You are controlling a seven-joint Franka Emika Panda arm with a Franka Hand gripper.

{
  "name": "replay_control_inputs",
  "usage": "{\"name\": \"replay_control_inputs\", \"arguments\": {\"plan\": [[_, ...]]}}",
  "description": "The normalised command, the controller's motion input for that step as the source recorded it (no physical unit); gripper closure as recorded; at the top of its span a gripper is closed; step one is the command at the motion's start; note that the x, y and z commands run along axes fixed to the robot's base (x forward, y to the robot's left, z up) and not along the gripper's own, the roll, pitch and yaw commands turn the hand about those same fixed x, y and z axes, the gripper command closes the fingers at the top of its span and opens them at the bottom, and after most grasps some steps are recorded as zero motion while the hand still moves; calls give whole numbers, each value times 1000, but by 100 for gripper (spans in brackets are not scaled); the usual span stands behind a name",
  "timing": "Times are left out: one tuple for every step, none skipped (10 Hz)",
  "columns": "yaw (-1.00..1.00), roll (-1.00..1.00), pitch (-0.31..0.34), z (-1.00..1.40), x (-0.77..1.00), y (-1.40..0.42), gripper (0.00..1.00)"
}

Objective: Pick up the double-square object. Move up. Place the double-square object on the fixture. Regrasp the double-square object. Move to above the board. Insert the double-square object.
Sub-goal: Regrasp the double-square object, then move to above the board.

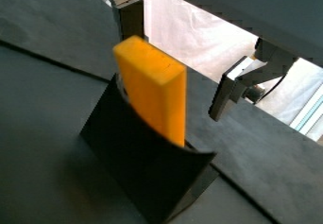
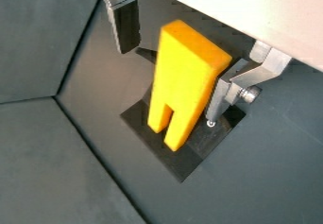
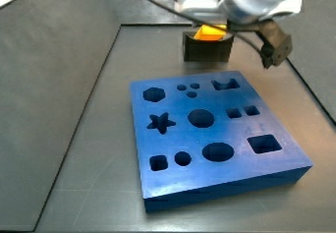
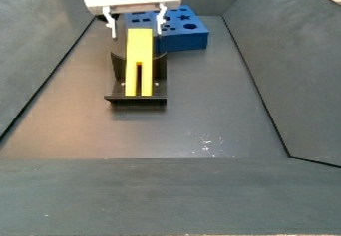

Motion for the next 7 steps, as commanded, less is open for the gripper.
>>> {"name": "replay_control_inputs", "arguments": {"plan": [[11, 70, 8, -241, 79, -1, 0], [0, 0, 0, 0, 0, 0, 100], [52, 268, 23, 1000, 146, 33, 100], [45, 256, 18, 1000, 146, 31, 100], [36, 234, 15, 1000, 143, 27, 100], [17, 185, 14, 1000, 139, 22, 100], [10, 147, 15, 1000, 138, 21, 100]]}}
